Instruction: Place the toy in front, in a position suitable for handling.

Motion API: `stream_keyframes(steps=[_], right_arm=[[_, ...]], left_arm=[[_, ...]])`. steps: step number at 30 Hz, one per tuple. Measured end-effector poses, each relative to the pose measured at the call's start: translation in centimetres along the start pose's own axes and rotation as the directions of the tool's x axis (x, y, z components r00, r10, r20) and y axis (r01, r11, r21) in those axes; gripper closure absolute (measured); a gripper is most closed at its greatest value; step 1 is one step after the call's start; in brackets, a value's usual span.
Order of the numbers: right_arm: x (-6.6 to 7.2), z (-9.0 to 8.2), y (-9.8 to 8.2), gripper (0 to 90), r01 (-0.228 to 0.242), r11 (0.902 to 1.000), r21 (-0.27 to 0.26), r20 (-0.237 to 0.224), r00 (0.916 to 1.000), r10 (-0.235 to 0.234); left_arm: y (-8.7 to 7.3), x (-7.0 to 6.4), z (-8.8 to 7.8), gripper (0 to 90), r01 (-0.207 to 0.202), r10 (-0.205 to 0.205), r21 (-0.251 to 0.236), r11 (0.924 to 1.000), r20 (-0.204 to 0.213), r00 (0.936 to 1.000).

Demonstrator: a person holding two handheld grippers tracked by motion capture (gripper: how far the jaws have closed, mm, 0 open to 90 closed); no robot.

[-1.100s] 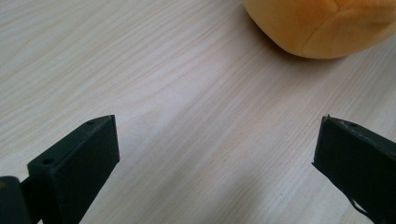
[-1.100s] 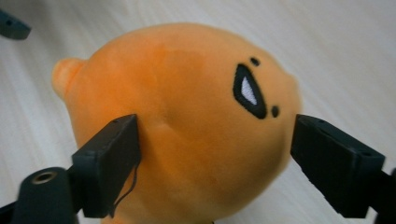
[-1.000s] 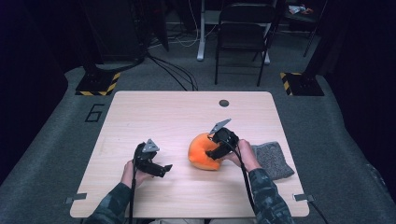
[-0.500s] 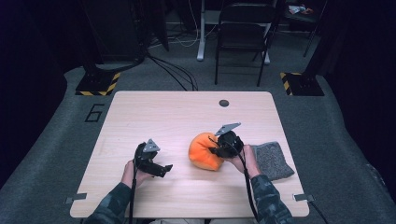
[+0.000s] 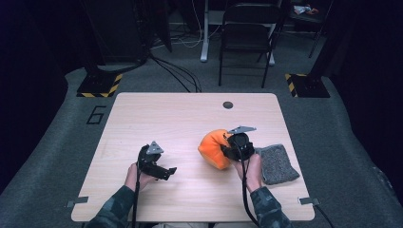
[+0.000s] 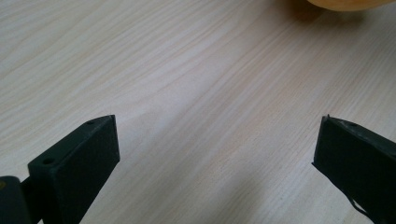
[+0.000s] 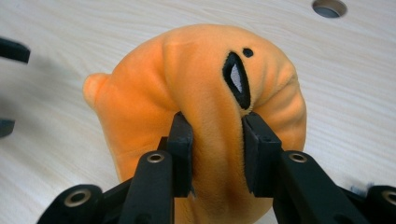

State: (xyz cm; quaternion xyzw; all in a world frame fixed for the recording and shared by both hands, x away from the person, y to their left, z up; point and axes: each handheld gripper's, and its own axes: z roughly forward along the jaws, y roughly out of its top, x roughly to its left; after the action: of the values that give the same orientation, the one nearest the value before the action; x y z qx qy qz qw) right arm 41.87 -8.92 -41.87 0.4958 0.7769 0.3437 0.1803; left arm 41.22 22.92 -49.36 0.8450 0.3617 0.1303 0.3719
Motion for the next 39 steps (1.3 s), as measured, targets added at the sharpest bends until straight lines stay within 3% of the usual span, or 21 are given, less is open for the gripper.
stream_keyframes(steps=[4,9,14,16,19,22,24,25,28,29,30,31,32,33,36,39], right_arm=[[0.5,0.2,-0.6,64.9,-0.032,0.9995,-0.008,0.027,0.9991,0.032],[0.9,1.9,-2.0,58.4,0.011,0.9998,0.019,0.072,0.9974,-0.013],[0.5,1.5,-1.3,38.1,0.083,0.9958,0.040,0.068,0.9940,-0.085],[0.5,0.9,-0.8,29.5,0.145,0.9886,0.042,0.075,0.9862,-0.148],[-0.4,-0.2,0.4,19.9,0.230,0.9731,0.012,0.024,0.9729,-0.230],[-1.1,-0.3,1.3,15.6,0.261,0.9650,0.023,-0.010,0.9653,-0.261],[-1.7,-0.1,2.2,14.8,0.338,0.9402,0.041,-0.044,0.9407,-0.336],[-1.7,-0.1,2.2,14.8,0.338,0.9402,0.041,-0.044,0.9407,-0.336],[-2.0,0.8,2.5,16.1,0.399,0.9140,0.071,-0.088,0.9153,-0.393],[-2.2,1.7,2.4,19.1,0.421,0.9001,0.111,-0.111,0.9053,-0.410],[-2.2,1.7,2.4,19.1,0.421,0.9001,0.111,-0.111,0.9053,-0.410],[-2.4,2.7,2.0,27.0,0.439,0.8874,0.140,-0.144,0.8957,-0.421],[-2.4,3.1,1.6,29.4,0.447,0.8845,0.132,-0.152,0.8909,-0.428],[-2.4,3.1,1.6,29.4,0.447,0.8845,0.132,-0.152,0.8909,-0.428],[-2.6,3.6,0.9,43.0,0.437,0.8913,0.122,-0.155,0.8954,-0.418],[-2.6,3.3,0.3,61.1,0.392,0.9140,0.103,-0.170,0.9124,-0.372]], left_arm=[[0.0,0.0,0.0,0.0,0.003,-0.003,0.001,1.0000,0.002,1.0000],[-0.1,0.2,0.0,0.0,0.009,-0.009,0.004,1.0000,0.007,0.9999],[-0.1,0.2,0.1,0.0,0.006,-0.006,0.008,1.0000,0.005,1.0000],[-0.1,0.2,0.2,0.0,0.005,-0.005,0.008,1.0000,0.001,1.0000],[-0.1,0.2,0.2,0.0,0.004,-0.004,0.013,0.9999,0.010,0.9999],[-0.1,0.0,0.3,0.0,0.011,-0.011,0.011,0.9999,0.015,0.9998],[-0.1,0.1,0.3,0.0,0.006,-0.006,0.017,0.9998,0.018,0.9998],[0.0,0.2,0.3,0.0,0.005,-0.005,0.024,0.9997,0.022,0.9997],[-0.1,0.2,0.4,0.0,0.009,-0.009,0.020,0.9998,0.017,0.9998],[-0.1,0.2,0.4,0.0,0.008,-0.008,0.018,0.9998,0.018,0.9998],[-0.1,0.2,0.4,0.0,0.002,-0.002,0.020,0.9998,0.015,0.9999],[-0.1,0.2,0.4,0.0,0.001,-0.002,0.020,0.9998,0.014,0.9999],[-0.1,0.2,0.4,0.0,0.007,-0.007,0.018,0.9998,0.017,0.9998],[-0.1,0.2,0.4,0.0,0.006,-0.006,0.019,0.9998,0.016,0.9998],[-0.1,0.3,0.3,0.0,0.006,-0.007,0.025,0.9997,0.020,0.9998],[-0.1,0.3,0.4,0.0,0.005,-0.005,0.026,0.9996,0.018,0.9998]])
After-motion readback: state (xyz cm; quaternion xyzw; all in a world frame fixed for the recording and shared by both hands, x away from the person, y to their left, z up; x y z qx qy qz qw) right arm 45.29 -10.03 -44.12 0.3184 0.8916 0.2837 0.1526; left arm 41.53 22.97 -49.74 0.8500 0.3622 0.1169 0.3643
